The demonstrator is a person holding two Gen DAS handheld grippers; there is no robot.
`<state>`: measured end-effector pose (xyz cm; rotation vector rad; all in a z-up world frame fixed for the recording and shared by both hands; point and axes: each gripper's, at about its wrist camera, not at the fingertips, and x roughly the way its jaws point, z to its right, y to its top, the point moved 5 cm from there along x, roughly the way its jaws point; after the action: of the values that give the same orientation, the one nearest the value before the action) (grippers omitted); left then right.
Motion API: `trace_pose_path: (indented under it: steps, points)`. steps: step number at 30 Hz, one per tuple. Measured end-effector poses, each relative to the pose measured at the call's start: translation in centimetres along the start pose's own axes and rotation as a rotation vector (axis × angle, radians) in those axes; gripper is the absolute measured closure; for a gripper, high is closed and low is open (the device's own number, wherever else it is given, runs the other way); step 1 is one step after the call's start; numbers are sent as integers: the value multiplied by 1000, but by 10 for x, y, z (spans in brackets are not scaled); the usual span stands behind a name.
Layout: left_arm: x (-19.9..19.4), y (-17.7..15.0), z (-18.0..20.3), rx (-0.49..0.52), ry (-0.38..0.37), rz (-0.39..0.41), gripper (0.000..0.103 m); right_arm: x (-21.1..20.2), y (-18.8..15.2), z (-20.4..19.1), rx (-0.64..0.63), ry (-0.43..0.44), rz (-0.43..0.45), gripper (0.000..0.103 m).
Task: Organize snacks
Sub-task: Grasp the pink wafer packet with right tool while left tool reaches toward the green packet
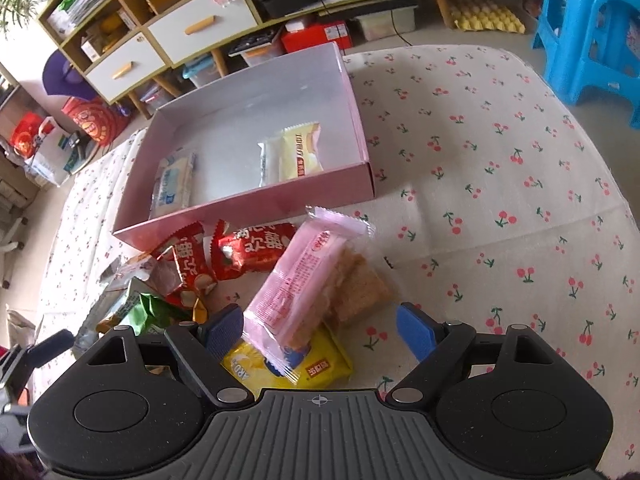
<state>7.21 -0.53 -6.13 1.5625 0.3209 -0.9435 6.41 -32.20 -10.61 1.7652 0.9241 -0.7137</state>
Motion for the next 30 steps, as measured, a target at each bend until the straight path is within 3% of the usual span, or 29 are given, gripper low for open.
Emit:
trace_pose_path:
  steps: [7, 20, 30]
  points:
    - [-9, -7, 10, 85, -57, 62, 9, 6, -6, -2, 4, 24, -20, 17]
    - [17, -13, 5, 17, -87, -46, 37, 21, -4, -12, 30, 54, -5, 17]
    - [22, -12, 4, -16, -96, -80, 41, 23, -3, -11, 19, 7, 17, 18]
